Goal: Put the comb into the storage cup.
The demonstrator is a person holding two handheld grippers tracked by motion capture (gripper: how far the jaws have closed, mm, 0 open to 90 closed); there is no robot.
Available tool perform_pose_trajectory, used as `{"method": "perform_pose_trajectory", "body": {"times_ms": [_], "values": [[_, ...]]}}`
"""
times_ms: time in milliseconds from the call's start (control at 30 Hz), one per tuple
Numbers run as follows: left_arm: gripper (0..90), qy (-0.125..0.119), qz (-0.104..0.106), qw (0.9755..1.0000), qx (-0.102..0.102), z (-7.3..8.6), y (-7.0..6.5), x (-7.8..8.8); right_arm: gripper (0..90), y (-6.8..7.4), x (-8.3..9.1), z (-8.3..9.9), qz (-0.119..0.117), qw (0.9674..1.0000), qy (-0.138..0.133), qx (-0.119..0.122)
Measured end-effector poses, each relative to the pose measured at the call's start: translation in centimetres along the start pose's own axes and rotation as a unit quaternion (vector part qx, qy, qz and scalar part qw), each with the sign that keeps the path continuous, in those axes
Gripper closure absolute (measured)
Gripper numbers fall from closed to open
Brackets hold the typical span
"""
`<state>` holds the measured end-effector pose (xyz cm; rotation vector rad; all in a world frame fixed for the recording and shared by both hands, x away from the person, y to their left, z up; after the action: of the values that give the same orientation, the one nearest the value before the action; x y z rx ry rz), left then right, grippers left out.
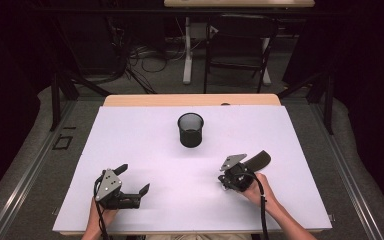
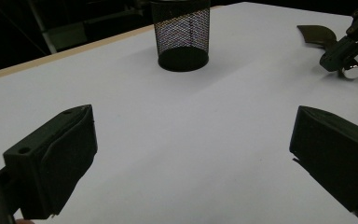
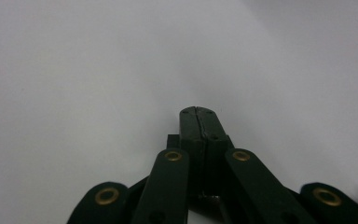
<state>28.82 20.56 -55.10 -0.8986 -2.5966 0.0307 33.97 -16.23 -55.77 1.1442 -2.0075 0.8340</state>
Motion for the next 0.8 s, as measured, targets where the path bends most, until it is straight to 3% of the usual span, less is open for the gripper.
{"method": "perform_pose_trajectory", "body": {"times_ms": [800], "values": [[1.1, 0.001, 0.000, 1.0000, 0.000, 0.0, 0.1, -0.2, 90.0, 1.0, 1.1, 0.9, -0.025, 0.9992, 0.031, 0.008]]}}
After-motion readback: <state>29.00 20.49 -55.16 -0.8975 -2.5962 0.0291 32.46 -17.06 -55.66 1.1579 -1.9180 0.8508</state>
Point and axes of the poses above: each handheld gripper's, and its own axes: x roughly backward along the jaws, z roughly out of its underside, y roughly to its left, the point moved 2 cm from there along -x, roughly forward along the jaws, and after that the axes turned 12 degrees about x, right-handed, at the moved point
